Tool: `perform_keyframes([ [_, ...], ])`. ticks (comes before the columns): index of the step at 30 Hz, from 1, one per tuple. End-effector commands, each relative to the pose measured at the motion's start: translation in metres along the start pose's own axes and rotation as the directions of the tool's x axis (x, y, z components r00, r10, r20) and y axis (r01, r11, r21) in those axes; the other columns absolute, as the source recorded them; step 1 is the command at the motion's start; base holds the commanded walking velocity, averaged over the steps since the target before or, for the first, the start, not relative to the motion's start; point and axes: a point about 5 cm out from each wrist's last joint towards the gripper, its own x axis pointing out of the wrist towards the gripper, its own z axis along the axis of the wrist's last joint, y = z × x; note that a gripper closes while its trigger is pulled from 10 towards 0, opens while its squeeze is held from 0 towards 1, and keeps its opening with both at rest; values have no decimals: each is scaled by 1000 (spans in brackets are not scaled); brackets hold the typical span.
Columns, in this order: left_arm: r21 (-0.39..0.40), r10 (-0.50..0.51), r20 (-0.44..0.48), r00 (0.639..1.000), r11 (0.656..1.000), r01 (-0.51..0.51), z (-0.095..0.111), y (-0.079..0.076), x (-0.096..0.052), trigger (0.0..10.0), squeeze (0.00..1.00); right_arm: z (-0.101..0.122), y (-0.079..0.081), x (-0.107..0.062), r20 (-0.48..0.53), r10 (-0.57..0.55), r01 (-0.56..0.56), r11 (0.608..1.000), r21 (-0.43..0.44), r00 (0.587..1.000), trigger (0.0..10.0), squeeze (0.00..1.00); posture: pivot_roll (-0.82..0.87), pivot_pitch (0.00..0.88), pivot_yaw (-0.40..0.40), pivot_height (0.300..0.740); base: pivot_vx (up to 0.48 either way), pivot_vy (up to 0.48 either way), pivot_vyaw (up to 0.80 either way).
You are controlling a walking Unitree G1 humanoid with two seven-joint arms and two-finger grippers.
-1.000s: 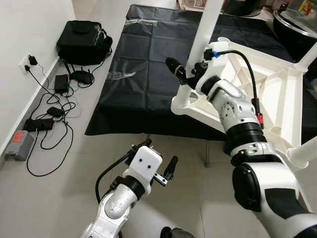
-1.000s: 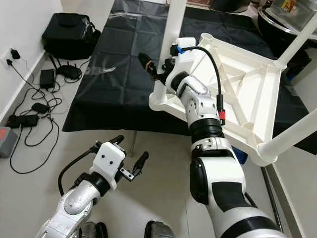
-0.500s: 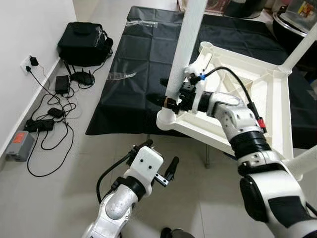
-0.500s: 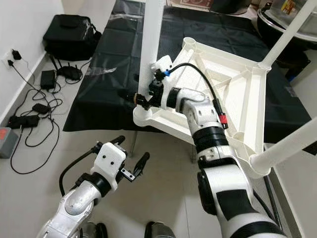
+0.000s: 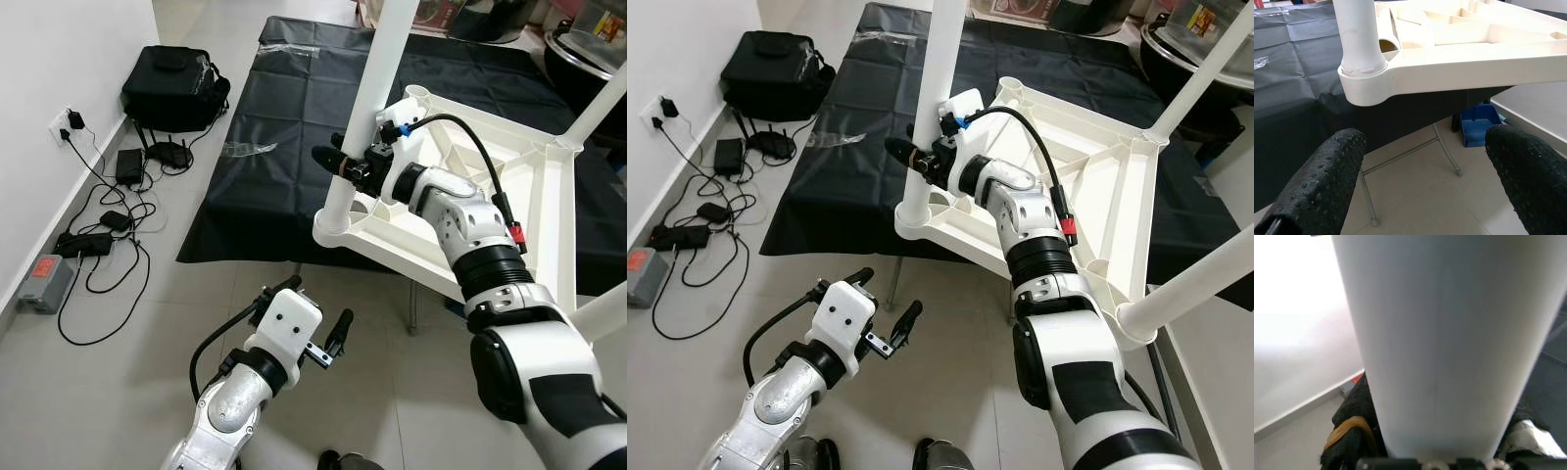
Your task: Building children table
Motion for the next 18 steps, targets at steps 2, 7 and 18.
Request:
perform_keyframes([
  [2,-4,-14,-18,1000,1000,14,-3,-3,0,10000,0,1,-3,0,28,-26,25,999,28,999,0,0,113,139,-123,740,0,0,0],
  [7,-2,-12,-17,1000,1000,12,-3,-2,0,10000,0,-3,-19,4,4,-424,424,906,-17,906,0,0,112,142,-119,740,0,0,0],
  [18,2,-14,-17,1000,1000,14,-3,-2,1,10000,0,-4,-44,-25,26,-913,913,408,10,407,0,0,116,142,-123,740,0,0,0],
])
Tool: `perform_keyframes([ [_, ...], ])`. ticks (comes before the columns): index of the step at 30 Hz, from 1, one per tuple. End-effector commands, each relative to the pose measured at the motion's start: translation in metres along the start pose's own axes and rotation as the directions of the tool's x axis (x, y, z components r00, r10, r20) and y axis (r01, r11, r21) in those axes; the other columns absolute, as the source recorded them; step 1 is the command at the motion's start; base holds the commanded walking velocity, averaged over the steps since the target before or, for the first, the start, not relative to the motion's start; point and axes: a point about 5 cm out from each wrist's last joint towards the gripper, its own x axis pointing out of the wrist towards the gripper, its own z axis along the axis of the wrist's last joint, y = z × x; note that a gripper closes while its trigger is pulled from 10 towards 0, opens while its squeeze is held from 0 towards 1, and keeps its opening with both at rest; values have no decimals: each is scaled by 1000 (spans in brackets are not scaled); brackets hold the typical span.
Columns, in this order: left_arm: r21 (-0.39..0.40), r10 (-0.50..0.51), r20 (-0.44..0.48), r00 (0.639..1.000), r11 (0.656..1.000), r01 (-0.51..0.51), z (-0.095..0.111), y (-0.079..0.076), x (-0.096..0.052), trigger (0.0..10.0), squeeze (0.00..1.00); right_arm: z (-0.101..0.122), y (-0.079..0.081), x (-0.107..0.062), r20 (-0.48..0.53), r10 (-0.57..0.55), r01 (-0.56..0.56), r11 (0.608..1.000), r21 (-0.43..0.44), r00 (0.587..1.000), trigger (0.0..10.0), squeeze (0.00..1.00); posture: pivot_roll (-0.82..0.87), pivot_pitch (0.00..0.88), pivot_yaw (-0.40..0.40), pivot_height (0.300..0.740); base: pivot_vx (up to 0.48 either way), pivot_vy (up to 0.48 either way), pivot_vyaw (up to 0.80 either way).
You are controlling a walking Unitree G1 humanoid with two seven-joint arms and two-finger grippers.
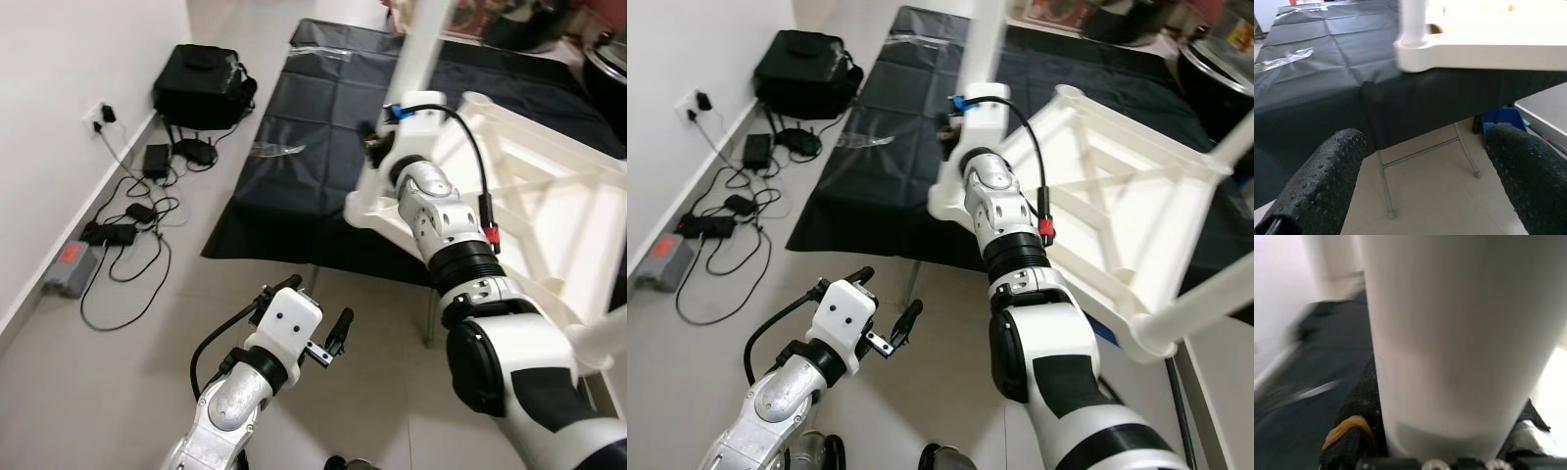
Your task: Building children table
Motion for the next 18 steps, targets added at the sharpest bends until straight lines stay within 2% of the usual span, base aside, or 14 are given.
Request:
perform_keyframes([
  [1,0,-16,-17,1000,1000,16,-3,-3,1,10000,0,1,-23,1,10,-178,178,984,-5,984,0,0,115,141,-125,740,0,0,0],
  [4,0,-16,-17,1000,1000,16,-3,-3,1,10000,0,1,-23,1,10,-178,178,984,-5,984,0,0,115,141,-125,740,0,0,0],
  [7,1,-15,-16,1000,1000,15,-3,-3,1,10000,0,-2,-22,0,-16,-207,207,978,20,978,0,0,112,142,-124,740,0,0,0],
  [8,1,-14,-15,1000,1000,14,-3,-3,1,10000,0,-5,-19,0,-54,-216,218,975,46,975,0,0,112,140,-127,740,0,0,0],
  [10,1,-14,-15,1000,1000,14,-3,-3,1,10000,0,-5,-19,0,-54,-216,218,975,46,975,0,0,112,140,-127,740,0,0,0],
  [11,1,-13,-15,1000,1000,13,-3,-3,1,10000,0,-7,-17,1,-89,-215,221,973,63,973,8863,0,112,140,-127,740,0,0,0],
  [13,1,-13,-15,1000,1000,13,-3,-3,1,10000,0,-7,-17,1,-89,-215,221,973,63,973,8863,0,112,140,-127,740,0,0,0],
  [14,1,-13,-15,1000,1000,13,-3,-3,2,10000,0,-8,-7,1,-114,-157,168,981,96,981,10000,0,110,136,-127,740,0,0,0],
  [16,1,-14,-15,1000,1000,14,-3,-3,2,10000,0,-7,-2,1,-120,-152,164,982,99,981,10000,0,108,131,-129,740,0,0,0],
  [17,1,-15,-16,1000,1000,15,-4,-4,1,10000,0,-5,2,1,-113,-147,159,982,104,983,10000,1000,110,130,-128,740,0,0,0],
  [18,1,-15,-16,1000,1000,15,-4,-4,1,10000,0,-5,2,1,-113,-147,159,982,104,983,10000,1000,110,130,-128,740,0,0,0],
])
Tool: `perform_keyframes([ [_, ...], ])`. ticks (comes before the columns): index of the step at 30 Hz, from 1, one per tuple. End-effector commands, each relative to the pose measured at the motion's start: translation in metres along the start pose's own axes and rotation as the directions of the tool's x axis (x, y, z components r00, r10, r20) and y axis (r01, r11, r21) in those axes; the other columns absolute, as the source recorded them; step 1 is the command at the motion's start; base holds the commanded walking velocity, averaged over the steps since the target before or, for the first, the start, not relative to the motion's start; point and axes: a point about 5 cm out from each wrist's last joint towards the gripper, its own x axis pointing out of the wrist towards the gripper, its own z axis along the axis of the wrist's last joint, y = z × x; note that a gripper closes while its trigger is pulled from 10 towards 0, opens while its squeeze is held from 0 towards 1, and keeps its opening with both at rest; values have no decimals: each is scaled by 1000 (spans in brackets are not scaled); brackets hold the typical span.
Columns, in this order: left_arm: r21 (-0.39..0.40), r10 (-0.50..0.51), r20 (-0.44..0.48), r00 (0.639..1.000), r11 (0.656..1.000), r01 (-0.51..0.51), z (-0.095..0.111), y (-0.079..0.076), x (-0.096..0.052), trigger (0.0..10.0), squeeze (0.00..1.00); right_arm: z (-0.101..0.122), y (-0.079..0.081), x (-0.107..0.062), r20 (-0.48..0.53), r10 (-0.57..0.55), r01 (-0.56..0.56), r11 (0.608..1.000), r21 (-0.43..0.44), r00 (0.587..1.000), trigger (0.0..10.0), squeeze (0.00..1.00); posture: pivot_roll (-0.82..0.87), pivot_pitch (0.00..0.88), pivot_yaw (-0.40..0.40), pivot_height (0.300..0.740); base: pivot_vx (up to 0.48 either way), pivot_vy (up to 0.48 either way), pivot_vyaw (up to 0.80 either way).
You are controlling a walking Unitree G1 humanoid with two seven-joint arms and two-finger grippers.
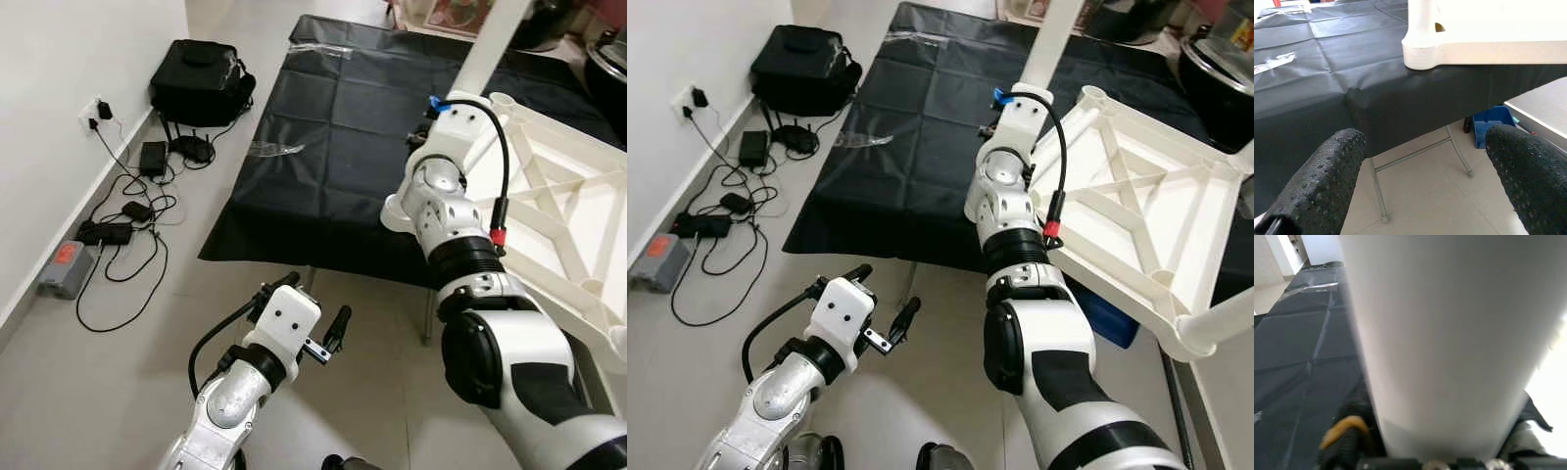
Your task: Building children table
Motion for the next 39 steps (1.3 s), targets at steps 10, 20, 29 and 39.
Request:
perform_keyframes([
  [10,-7,-15,-20,1000,1000,14,-5,-5,0,10000,0,1,3,-3,2,-51,51,999,-1,999,10000,0,111,115,-129,740,0,0,0],
  [20,-21,-19,-21,1000,1000,19,-6,-6,0,10000,0,-27,-5,-21,-68,81,-85,994,-64,994,10000,0,100,109,-126,740,0,0,0],
  [29,-12,-22,-21,1000,1000,22,-6,-5,1,10000,0,-37,-45,-32,-15,-32,30,991,-130,999,10000,0,102,118,-124,740,0,0,0],
  [39,-11,-22,-24,999,1000,22,-7,-2,1,10000,0,-52,-50,-71,-22,454,-452,882,-136,891,10000,0,86,121,-110,740,0,0,0],
])
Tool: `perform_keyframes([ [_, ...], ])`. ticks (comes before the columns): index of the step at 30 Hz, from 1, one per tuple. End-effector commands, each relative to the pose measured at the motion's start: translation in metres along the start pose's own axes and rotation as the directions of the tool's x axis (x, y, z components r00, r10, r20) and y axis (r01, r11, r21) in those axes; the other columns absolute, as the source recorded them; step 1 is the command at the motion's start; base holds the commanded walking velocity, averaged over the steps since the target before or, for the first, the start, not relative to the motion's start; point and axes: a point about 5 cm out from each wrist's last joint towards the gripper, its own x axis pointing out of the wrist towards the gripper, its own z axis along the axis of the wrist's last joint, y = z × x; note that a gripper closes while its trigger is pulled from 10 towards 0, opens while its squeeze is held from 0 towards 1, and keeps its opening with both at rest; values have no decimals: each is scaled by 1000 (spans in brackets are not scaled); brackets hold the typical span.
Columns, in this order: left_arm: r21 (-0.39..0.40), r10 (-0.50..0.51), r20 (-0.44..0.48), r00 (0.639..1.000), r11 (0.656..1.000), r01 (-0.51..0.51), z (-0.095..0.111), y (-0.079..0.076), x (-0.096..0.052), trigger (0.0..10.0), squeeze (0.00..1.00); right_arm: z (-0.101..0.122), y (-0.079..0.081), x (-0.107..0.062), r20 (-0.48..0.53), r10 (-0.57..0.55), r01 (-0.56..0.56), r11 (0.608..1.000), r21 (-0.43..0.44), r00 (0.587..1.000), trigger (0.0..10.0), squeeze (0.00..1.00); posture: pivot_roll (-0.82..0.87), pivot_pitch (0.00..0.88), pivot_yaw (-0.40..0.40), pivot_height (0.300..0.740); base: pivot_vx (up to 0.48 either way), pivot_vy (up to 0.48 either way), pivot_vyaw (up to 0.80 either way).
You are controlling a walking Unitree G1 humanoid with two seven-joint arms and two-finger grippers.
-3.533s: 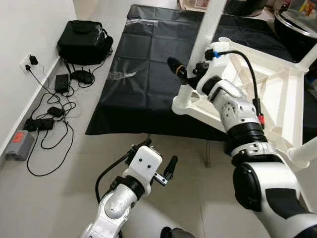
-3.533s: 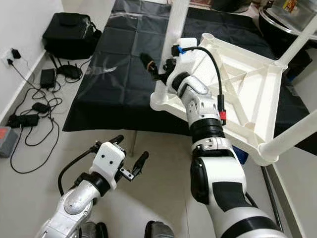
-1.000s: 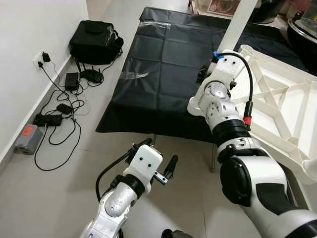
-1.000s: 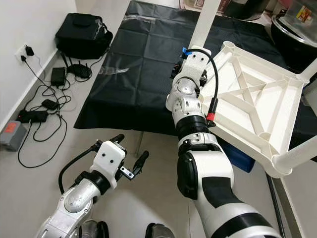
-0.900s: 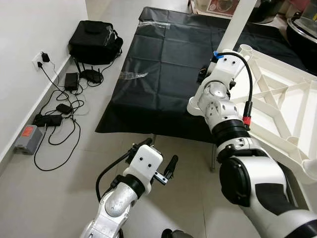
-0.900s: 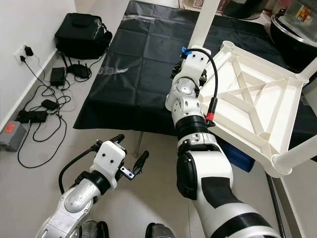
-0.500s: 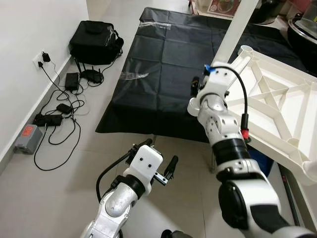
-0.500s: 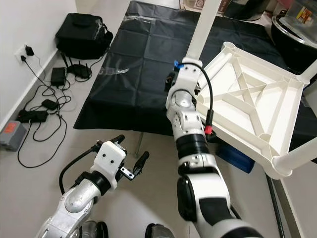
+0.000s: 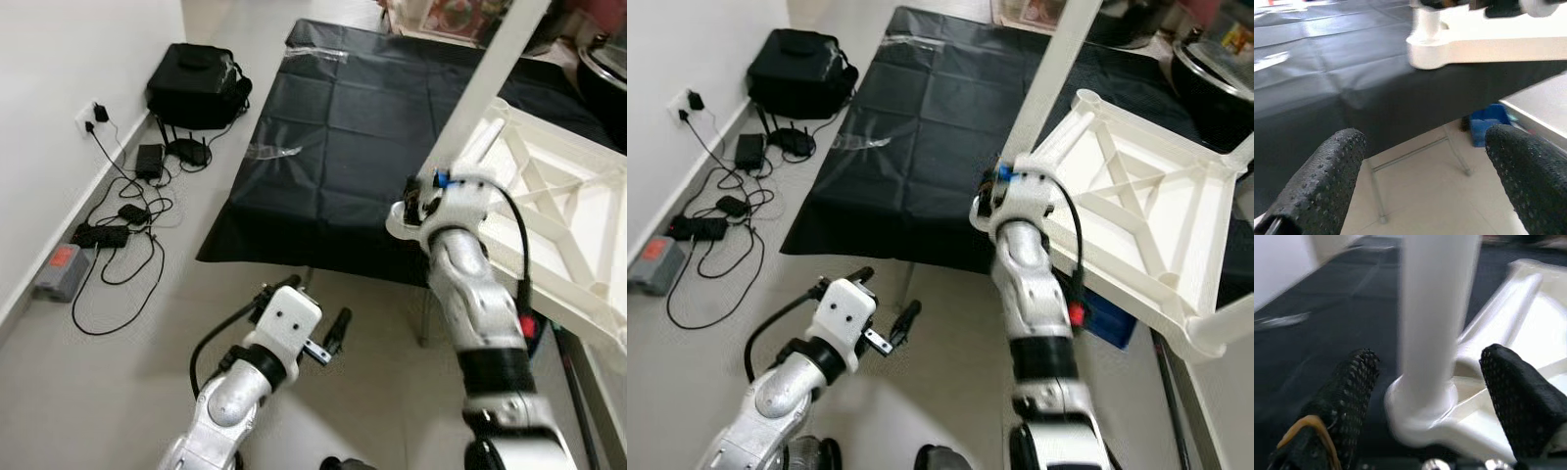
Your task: Building children table
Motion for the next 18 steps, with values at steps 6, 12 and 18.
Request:
perform_keyframes([
  [6,-4,-16,-13,1000,1000,16,-4,-1,0,10000,0,-2,-17,-14,-37,7,-14,984,-175,999,10000,0,86,121,-106,740,0,0,0],
  [12,-5,-22,-17,1000,1000,21,-6,0,0,10000,0,-8,-9,-19,-90,22,-50,942,-331,996,10000,0,89,119,-101,740,0,0,0],
  [18,2,-32,-22,999,999,32,-7,0,1,10000,0,-2,-19,-13,-185,72,-173,768,-617,980,10000,0,91,111,-97,740,0,0,0],
])
